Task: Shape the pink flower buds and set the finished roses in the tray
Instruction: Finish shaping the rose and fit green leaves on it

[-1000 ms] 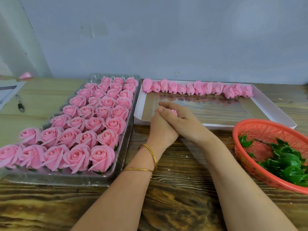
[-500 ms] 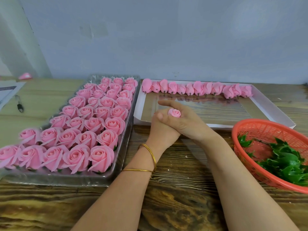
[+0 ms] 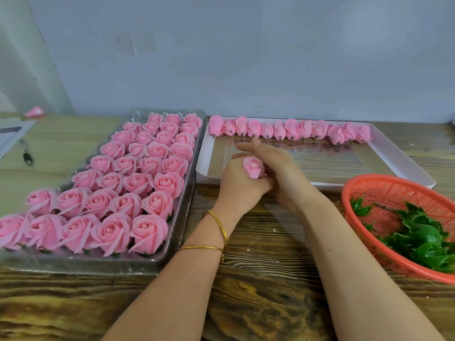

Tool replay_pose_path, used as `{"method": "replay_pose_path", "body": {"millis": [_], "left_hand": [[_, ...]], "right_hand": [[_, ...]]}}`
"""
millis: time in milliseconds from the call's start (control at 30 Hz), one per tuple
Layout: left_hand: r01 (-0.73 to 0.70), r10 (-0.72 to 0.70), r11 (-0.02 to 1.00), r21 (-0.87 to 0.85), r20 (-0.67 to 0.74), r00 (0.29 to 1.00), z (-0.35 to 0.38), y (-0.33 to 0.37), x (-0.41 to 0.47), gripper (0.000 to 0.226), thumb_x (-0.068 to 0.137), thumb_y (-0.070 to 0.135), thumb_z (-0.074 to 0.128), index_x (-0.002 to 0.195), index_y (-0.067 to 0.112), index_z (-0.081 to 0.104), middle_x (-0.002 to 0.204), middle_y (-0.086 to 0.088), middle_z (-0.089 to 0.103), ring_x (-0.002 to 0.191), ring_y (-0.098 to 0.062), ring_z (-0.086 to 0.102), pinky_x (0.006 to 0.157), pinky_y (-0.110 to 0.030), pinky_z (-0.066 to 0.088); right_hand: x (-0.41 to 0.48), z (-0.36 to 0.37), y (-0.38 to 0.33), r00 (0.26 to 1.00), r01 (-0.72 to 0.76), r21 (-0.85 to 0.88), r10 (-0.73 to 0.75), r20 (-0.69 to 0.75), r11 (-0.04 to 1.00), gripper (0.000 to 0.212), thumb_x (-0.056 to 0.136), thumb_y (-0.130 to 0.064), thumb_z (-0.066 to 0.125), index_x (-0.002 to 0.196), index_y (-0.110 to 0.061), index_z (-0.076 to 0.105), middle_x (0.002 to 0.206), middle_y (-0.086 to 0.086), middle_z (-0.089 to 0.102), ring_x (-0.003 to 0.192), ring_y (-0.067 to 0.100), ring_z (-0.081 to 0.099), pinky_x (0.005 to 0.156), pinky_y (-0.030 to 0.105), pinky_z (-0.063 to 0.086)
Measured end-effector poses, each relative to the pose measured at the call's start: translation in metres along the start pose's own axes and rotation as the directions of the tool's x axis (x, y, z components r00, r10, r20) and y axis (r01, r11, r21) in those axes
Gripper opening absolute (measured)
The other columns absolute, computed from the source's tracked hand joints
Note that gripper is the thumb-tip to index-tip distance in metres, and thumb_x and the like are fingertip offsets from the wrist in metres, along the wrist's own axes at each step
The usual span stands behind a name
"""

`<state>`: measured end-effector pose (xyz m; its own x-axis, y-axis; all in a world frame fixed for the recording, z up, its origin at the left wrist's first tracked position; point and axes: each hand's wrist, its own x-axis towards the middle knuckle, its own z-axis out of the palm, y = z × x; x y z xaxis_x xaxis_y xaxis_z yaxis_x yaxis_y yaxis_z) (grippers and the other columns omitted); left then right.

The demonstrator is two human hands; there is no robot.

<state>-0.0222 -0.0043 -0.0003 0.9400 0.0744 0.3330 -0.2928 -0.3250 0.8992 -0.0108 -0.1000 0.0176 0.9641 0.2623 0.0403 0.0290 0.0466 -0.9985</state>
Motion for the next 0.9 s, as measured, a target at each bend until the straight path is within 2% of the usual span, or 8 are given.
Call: {"method": "replay_pose_path", "body": {"millis": [133, 267, 400, 500, 567, 667, 767, 900], "left_hand": [[0.048, -0.046, 0.995, -0.085, 0.028, 0.999, -0.002, -0.002, 0.001, 0.022, 0.071, -0.002, 0.076, 0.078, 0.018, 0.069, 0.086, -0.01, 0.071, 0.084, -0.016, 0.068, 0.077, -0.035, 0.057], [0.026, -0.025, 0.999, -0.034, 0.047, 0.999, -0.002, -0.002, 0.001, 0.015, 0.075, 0.003, 0.073, 0.089, 0.01, 0.071, 0.084, -0.007, 0.072, 0.084, -0.015, 0.068, 0.076, -0.04, 0.058], [0.013, -0.012, 1.0, -0.018, 0.033, 0.999, -0.002, -0.004, 0.002, 0.014, 0.075, 0.001, 0.071, 0.085, 0.011, 0.07, 0.083, -0.005, 0.071, 0.085, -0.016, 0.068, 0.075, -0.039, 0.058], [-0.009, 0.009, 1.0, 0.005, 0.007, 1.0, 0.0, -0.005, 0.003, 0.001, 0.077, 0.0, 0.066, 0.077, 0.0, 0.066, 0.077, -0.013, 0.069, 0.078, -0.021, 0.067, 0.069, -0.042, 0.057], [-0.008, 0.008, 1.0, 0.028, 0.002, 1.0, 0.001, -0.007, 0.005, 0.007, 0.082, 0.001, 0.061, 0.08, -0.005, 0.064, 0.074, -0.011, 0.066, 0.068, -0.006, 0.06, 0.067, -0.033, 0.053], [-0.008, 0.006, 0.997, 0.08, 0.029, 1.0, 0.001, -0.01, 0.006, 0.008, 0.084, 0.002, 0.058, 0.082, -0.002, 0.065, 0.068, 0.007, 0.056, 0.061, 0.015, 0.052, 0.055, -0.007, 0.042], [0.014, -0.016, 0.998, 0.067, 0.026, 1.0, 0.003, -0.011, 0.006, 0.013, 0.084, 0.003, 0.059, 0.075, 0.01, 0.064, 0.067, 0.013, 0.054, 0.062, 0.025, 0.048, 0.055, 0.002, 0.039], [0.021, -0.024, 0.994, 0.106, 0.02, 1.0, 0.006, -0.012, 0.007, 0.033, 0.087, 0.007, 0.059, 0.064, 0.029, 0.051, 0.067, 0.016, 0.05, 0.063, 0.031, 0.044, 0.056, 0.005, 0.034]], "right_hand": [[0.0, 0.001, 0.0, 0.998, 0.029, 0.015, -0.028, -0.061, 0.999, 0.05, 0.08, -0.055, 0.06, 0.103, -0.012, 0.073, 0.102, 0.005, 0.075, 0.099, 0.015, 0.07, 0.087, 0.03, 0.053], [-0.004, 0.006, 0.0, 0.994, 0.101, -0.085, -0.104, -0.03, 0.991, 0.04, 0.077, -0.045, 0.062, 0.094, -0.011, 0.074, 0.101, 0.021, 0.071, 0.091, 0.018, 0.067, 0.091, 0.041, 0.053], [-0.003, 0.006, 0.001, 0.99, 0.136, -0.095, -0.139, -0.023, 0.986, 0.017, 0.089, -0.024, 0.066, 0.092, -0.009, 0.074, 0.096, 0.019, 0.073, 0.087, 0.014, 0.067, 0.083, 0.029, 0.055], [-0.001, 0.006, 0.004, 0.989, 0.141, -0.095, -0.144, -0.033, 0.985, 0.009, 0.089, -0.01, 0.067, 0.095, -0.01, 0.074, 0.091, 0.006, 0.074, 0.086, 0.006, 0.068, 0.08, 0.019, 0.054], [0.0, 0.006, 0.004, 0.989, 0.139, -0.106, -0.144, -0.036, 0.985, 0.011, 0.087, -0.008, 0.069, 0.097, -0.011, 0.073, 0.094, 0.002, 0.073, 0.089, 0.006, 0.067, 0.084, 0.02, 0.054], [-0.001, 0.005, 0.003, 0.99, 0.13, -0.123, -0.135, -0.03, 0.984, 0.013, 0.086, -0.009, 0.071, 0.097, -0.015, 0.073, 0.098, 0.002, 0.073, 0.094, 0.008, 0.067, 0.089, 0.022, 0.053], [-0.001, 0.006, 0.003, 0.991, 0.125, -0.131, -0.13, -0.029, 0.983, 0.013, 0.084, -0.009, 0.072, 0.097, -0.014, 0.074, 0.099, 0.002, 0.073, 0.094, 0.007, 0.067, 0.087, 0.021, 0.054], [-0.002, 0.005, 0.003, 0.991, 0.132, -0.135, -0.134, -0.009, 0.982, 0.014, 0.083, -0.01, 0.074, 0.095, -0.017, 0.074, 0.1, 0.001, 0.073, 0.094, 0.006, 0.067, 0.082, 0.018, 0.054]]}}
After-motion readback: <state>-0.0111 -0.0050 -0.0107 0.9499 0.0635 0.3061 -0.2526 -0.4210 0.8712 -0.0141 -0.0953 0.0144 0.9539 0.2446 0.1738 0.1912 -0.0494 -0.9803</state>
